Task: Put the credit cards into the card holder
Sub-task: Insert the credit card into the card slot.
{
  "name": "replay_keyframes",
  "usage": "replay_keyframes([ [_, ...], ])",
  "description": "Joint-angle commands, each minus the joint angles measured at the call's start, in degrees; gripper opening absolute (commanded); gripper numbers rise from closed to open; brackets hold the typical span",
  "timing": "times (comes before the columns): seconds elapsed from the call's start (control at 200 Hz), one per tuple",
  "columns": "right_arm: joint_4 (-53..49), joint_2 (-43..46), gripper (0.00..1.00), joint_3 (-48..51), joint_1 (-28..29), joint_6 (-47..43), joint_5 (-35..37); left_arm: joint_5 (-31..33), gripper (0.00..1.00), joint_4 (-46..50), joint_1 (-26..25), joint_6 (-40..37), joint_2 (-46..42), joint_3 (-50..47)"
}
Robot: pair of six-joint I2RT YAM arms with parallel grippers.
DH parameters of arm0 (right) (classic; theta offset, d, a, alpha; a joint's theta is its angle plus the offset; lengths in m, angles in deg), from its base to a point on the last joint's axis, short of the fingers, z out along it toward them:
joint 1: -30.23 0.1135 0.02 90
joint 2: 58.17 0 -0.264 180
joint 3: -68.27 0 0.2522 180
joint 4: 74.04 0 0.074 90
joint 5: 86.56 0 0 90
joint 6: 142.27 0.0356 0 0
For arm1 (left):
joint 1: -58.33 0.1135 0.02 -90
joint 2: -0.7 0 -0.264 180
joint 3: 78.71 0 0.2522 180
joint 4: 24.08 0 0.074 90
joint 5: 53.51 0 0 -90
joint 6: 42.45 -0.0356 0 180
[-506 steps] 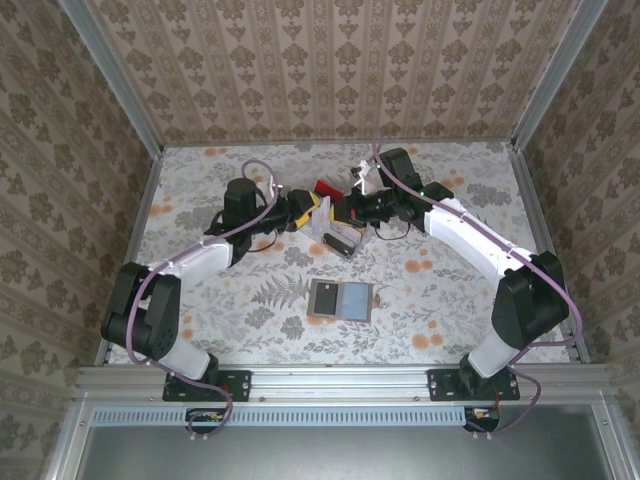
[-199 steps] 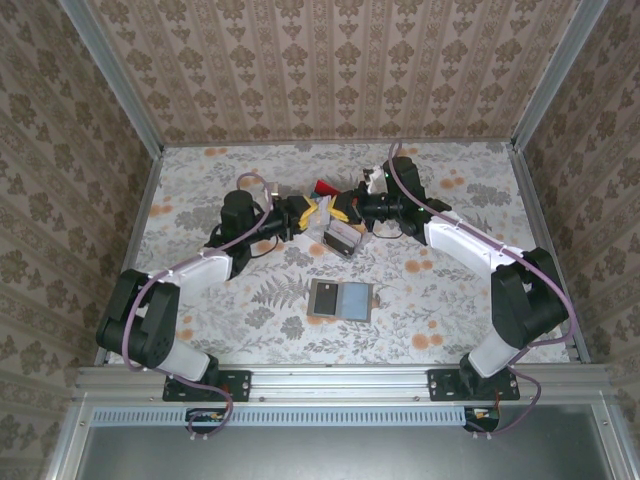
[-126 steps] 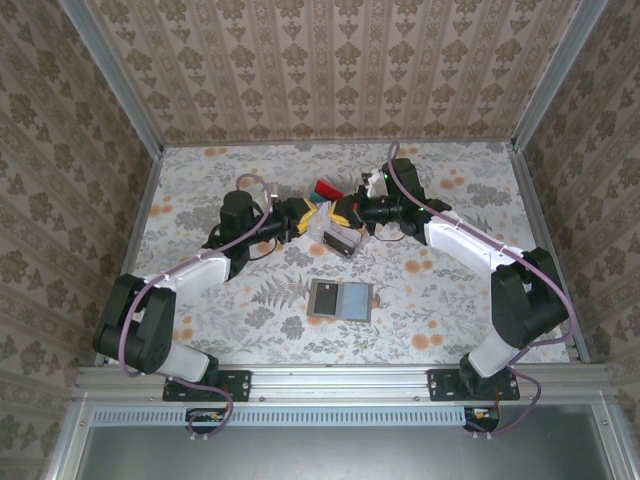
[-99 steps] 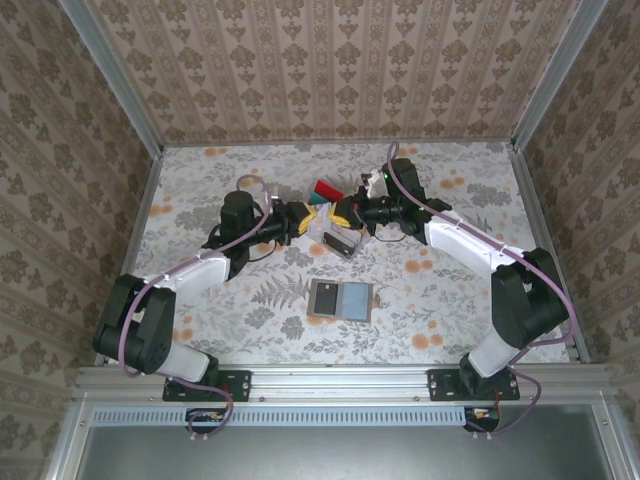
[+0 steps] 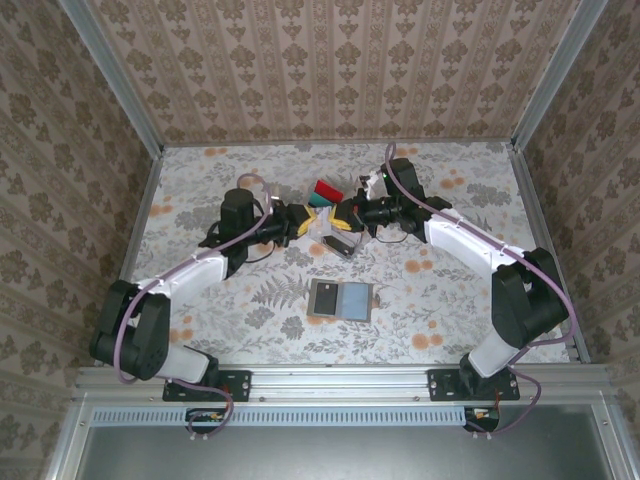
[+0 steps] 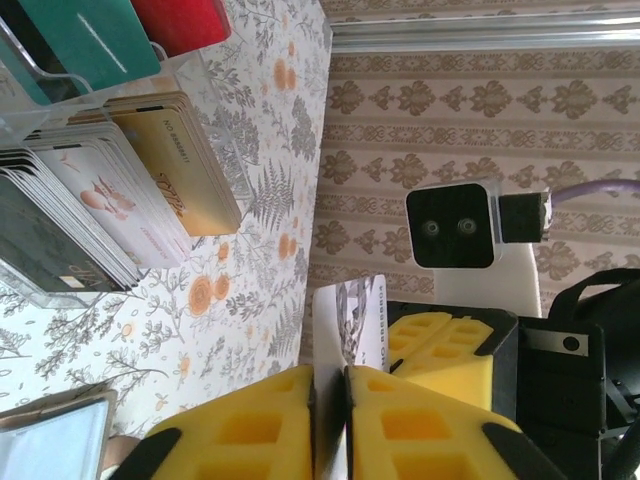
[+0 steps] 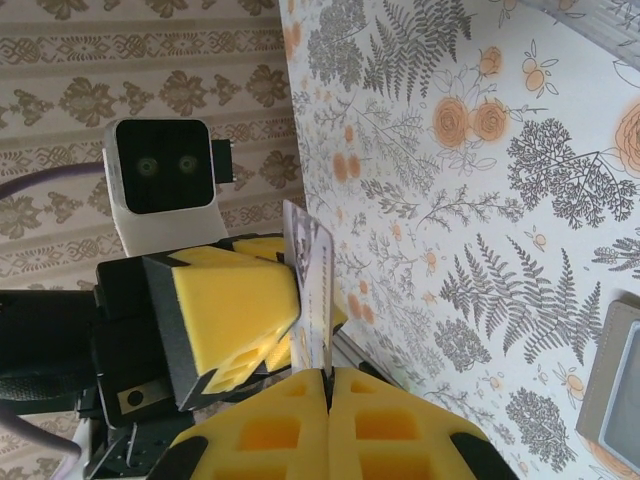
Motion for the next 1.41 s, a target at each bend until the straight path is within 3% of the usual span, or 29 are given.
replay_keyframes([
  [0.0, -1.9, -0.5, 0.0, -2.9, -0.3, -2.4, -2.3, -0.2, 0.2, 6.9, 0.3, -5.5, -1.6, 2.3],
  [0.1, -2.1, -0.8, 0.0, -3.2, -0.3, -2.7, -2.8, 0.1, 0.18, 7.3, 0.3, -5.9, -1.8, 2.2],
  [0.28, -3.1, -0.6, 0.0, -3.2, -0.3, -3.6, -2.7, 0.0, 0.0, 6.8, 0.4, -6.2, -1.8, 1.9],
  [0.345, -3.6, -0.4, 0.0, -3.1, -0.3, -3.8, -2.3, 0.1, 0.0, 6.8, 0.3, -6.0, -2.0, 1.6],
  [0.505, -7.7, 2.1, 0.14, -2.2, -0.3, -7.1, 1.8, 1.1, 0.0, 7.4, 0.3, -6.3, -3.3, -0.1],
  [0.65, -17.0, 6.2, 0.24, 0.6, 1.0, -14.0, 12.2, 5.3, 0.0, 16.4, -1.3, -14.4, -5.9, -0.7],
  [0.77, -19.4, 8.2, 0.23, 6.4, 4.2, -15.4, 20.0, 12.4, 0.0, 24.3, -6.4, -21.1, -7.1, -2.3],
  [1.06, -16.3, 9.3, 0.19, 16.8, 13.9, -14.1, 32.3, 21.3, 0.0, 16.8, -14.9, -18.8, -9.2, -13.0],
  [1.4, -18.5, 5.5, 0.16, 17.0, 14.8, -15.6, 34.9, 27.2, 0.0, 14.8, -17.7, -18.7, -15.8, -18.0],
])
